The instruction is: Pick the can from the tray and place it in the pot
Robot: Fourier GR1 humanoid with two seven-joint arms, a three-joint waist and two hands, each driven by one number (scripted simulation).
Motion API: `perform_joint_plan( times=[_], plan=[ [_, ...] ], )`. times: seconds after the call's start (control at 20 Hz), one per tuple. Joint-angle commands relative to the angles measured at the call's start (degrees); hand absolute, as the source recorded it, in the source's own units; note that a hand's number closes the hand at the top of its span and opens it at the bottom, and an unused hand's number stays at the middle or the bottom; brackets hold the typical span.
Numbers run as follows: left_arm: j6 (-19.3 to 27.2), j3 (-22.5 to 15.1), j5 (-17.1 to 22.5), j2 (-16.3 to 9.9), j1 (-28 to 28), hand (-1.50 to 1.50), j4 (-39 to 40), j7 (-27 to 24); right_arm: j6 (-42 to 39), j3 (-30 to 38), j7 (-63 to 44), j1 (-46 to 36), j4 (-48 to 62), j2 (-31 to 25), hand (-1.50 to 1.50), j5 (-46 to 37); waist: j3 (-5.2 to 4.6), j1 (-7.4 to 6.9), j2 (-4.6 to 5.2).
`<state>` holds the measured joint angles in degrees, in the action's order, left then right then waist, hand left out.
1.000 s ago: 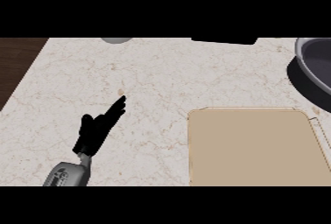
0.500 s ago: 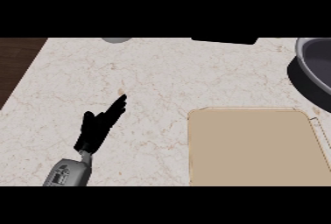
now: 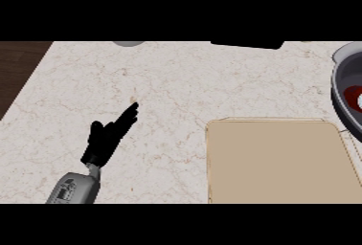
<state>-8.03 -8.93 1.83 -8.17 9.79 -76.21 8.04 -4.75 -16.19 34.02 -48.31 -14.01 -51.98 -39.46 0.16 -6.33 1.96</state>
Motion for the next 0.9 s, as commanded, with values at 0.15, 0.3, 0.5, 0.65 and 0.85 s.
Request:
perform_joint_plan(
  times=[0.15, 0.3, 0.5, 0.65, 0.85],
  plan=[
    [0.5, 0.4, -0.3, 0.7, 0.1, 0.0, 1.8, -1.3, -2.4, 0.4, -0.7, -4.8, 6.1, 6.6, -1.5, -0.7, 0.21, 1.21, 0.13],
    [0.3, 2.0, 0.6, -1.0, -0.5, 0.0, -0.2, 0.3, -5.4, 7.8, 5.7, -5.3, 6.0, 7.4, -1.5, 7.2, 0.24, 2.44, -0.62],
    [0.8, 1.6, 0.1, -0.6, -1.3, 0.0, -0.2, 0.3, -11.2, 18.0, 7.2, -8.9, 8.1, 7.0, -1.5, 17.4, 0.3, 2.54, -0.59],
    [0.2, 1.7, 0.6, -0.4, -1.1, 0.0, -0.2, -0.8, -13.4, 23.9, 4.4, -11.0, 10.7, 5.0, -1.5, 23.1, 0.23, 2.47, -0.35],
    [1.1, 0.9, -0.3, 0.0, -2.1, 0.0, -1.3, -0.2, -12.2, 30.1, 2.2, -11.0, 12.8, 1.0, -1.5, 29.1, 0.26, 2.71, -0.35]
  ],
)
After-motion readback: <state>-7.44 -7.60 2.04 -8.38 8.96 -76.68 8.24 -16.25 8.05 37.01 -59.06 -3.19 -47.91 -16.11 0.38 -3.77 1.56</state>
